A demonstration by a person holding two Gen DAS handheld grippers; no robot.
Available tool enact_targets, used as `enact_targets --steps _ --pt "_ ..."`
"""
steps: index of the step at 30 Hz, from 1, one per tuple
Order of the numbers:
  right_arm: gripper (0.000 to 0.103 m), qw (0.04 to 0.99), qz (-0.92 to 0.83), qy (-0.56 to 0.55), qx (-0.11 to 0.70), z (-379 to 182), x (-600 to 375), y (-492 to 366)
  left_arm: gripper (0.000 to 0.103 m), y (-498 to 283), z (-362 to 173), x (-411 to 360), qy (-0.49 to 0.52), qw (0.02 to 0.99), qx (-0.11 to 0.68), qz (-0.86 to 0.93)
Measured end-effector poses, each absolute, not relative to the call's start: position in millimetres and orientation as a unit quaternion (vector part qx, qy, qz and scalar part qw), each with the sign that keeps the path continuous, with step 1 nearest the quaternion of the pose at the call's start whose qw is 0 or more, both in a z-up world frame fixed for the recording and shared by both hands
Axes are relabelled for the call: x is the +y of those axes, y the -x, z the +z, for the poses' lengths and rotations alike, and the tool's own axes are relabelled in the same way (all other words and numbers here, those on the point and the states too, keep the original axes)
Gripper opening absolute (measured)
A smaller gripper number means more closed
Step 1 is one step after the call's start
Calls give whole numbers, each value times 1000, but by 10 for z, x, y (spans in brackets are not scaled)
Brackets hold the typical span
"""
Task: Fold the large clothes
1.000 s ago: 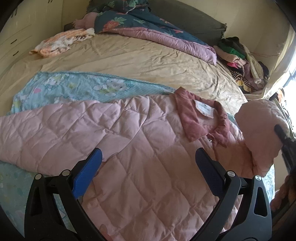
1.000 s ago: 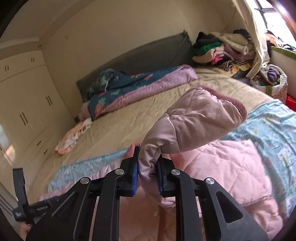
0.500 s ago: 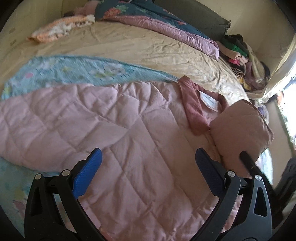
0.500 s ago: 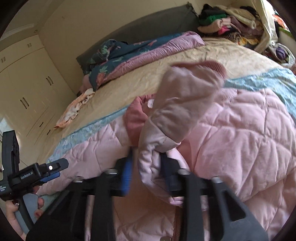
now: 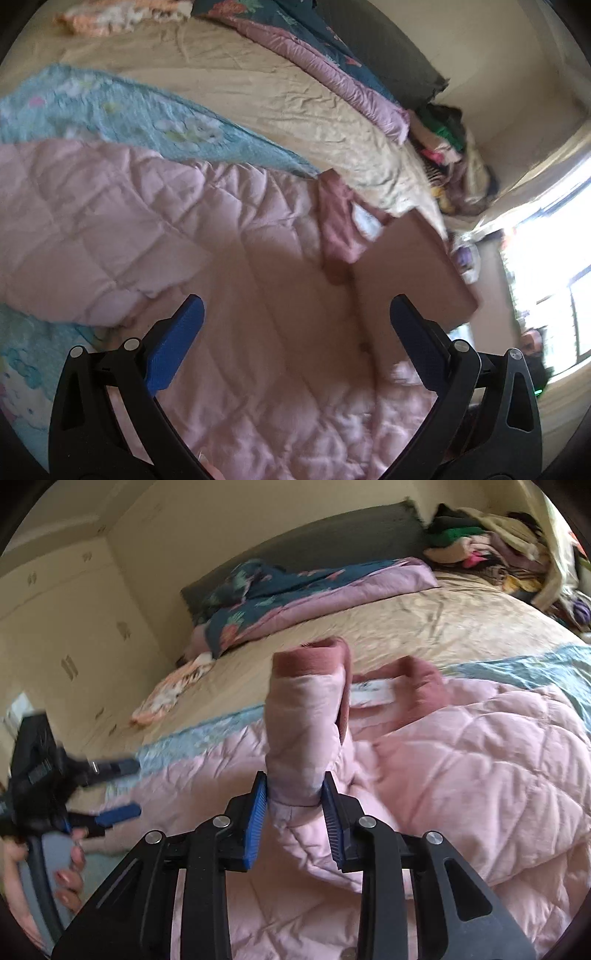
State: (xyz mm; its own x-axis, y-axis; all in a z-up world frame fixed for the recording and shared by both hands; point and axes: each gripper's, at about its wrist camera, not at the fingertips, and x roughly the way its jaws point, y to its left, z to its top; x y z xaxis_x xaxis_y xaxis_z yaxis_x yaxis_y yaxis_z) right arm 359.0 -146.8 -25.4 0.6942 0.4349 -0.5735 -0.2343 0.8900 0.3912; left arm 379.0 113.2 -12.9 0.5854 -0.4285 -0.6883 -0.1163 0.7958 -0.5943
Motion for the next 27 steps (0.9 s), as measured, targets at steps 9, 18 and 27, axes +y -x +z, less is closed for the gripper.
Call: enact_targets --steps 9,18,27 --pt "39 870 213 -136 424 -516 -1161 -3601 95 -3809 -290 1140 325 817 465 -101" --pt "65 865 219 -158 424 -340 -1543 -3430 94 -3942 -686 877 342 782 506 -124" --pt "65 896 137 -169 388 -96 -2450 -3275 25 -3995 -804 526 283 799 519 -108"
